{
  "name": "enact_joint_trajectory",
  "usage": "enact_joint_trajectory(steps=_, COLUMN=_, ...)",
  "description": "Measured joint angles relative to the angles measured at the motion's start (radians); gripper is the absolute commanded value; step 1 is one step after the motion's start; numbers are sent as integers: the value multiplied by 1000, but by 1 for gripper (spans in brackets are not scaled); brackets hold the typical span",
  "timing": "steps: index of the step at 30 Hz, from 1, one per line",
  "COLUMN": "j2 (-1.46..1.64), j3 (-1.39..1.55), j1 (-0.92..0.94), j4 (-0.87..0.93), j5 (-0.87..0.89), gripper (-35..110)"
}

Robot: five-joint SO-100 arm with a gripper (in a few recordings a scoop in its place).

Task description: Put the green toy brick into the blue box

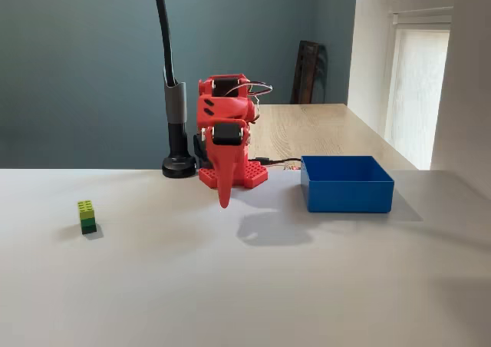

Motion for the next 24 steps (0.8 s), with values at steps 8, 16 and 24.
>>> enact_joint_trajectory(steps=8, j2=-356, j3=-193, j1=97, j4=0, j5=54, gripper=0)
enact_joint_trajectory(steps=16, j2=-675, j3=-408, j1=172, j4=2, j5=72, gripper=0)
enact_joint_trajectory(steps=24, j2=-896, j3=-620, j1=235, j4=160, j5=152, gripper=0)
